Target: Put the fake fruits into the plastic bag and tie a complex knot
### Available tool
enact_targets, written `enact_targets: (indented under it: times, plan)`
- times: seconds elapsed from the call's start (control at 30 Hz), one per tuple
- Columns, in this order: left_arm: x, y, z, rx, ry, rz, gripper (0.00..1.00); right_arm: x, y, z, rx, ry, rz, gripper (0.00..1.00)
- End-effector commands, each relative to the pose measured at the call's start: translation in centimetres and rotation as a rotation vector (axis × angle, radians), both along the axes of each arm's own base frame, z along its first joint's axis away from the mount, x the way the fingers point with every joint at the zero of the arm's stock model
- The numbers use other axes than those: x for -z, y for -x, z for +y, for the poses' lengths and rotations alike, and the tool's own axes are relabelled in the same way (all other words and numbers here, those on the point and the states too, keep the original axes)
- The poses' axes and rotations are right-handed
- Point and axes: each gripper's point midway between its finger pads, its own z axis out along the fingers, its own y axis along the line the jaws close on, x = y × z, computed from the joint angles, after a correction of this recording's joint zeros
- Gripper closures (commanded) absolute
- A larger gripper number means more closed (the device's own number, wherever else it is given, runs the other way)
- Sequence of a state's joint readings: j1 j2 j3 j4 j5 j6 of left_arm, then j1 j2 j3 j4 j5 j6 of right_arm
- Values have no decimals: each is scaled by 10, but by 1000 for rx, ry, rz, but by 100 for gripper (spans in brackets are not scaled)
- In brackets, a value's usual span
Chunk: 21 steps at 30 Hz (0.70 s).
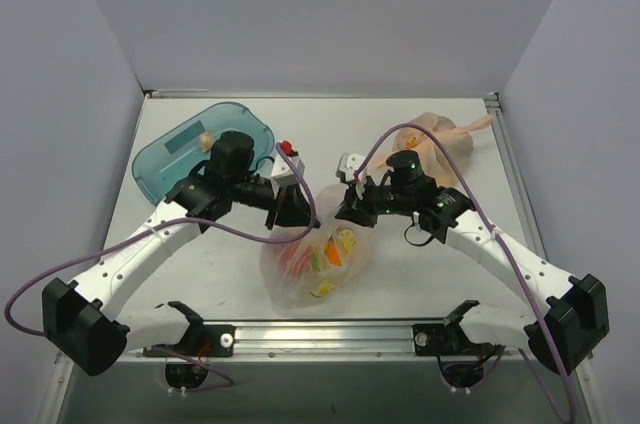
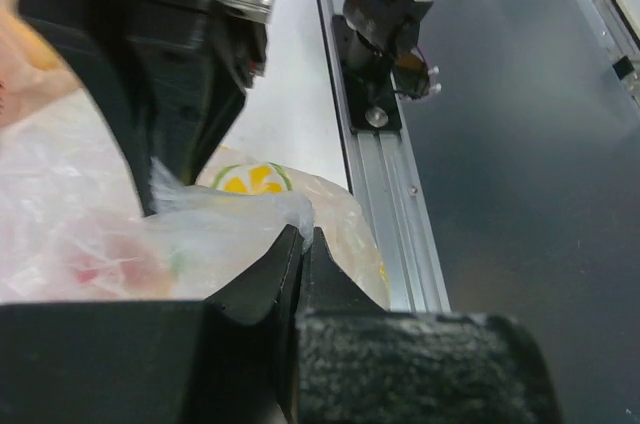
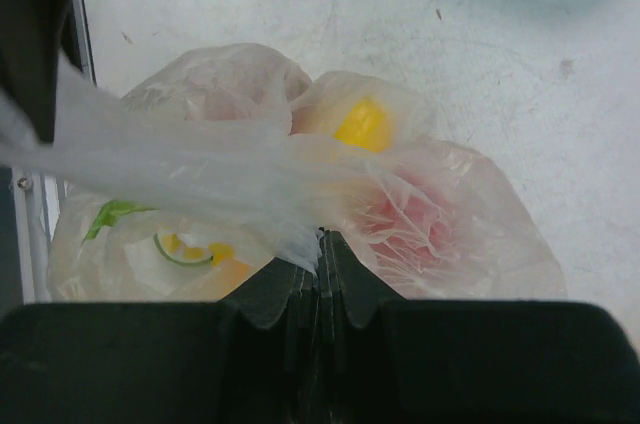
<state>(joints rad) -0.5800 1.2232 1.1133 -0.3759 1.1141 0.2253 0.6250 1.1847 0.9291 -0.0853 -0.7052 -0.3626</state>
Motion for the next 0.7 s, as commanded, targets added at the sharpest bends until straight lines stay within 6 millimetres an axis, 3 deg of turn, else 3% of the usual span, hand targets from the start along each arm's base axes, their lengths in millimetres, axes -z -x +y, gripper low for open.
enact_targets:
  times: [0.0, 0.07, 0.23, 0.47, 0.5, 0.57, 0.6, 0.67]
  plan:
    - [28, 16, -9, -9, -81, 12, 100, 12, -10, -7, 146, 8, 75, 100]
    - [55, 7, -14, -67, -163, 1, 100, 13, -12, -7, 197, -4, 113, 100]
    - [100, 10, -30, -113, -279, -100, 100, 14, -23, -8, 287, -43, 148, 100]
    - [158, -3, -24, -174, -454, -209, 100, 8, -20, -13, 275, -72, 152, 100]
    - [161, -4, -22, -179, -471, -208, 100, 8, -16, -13, 234, -56, 134, 93]
    - [155, -1, -19, -128, -444, -230, 100, 17, -7, -21, 171, 18, 98, 69]
    - [150, 1, -19, -114, -423, -237, 100, 19, -10, -25, 114, 59, 11, 47]
    - [137, 9, -17, -68, -350, -248, 100, 22, -14, -29, 81, 103, -63, 22]
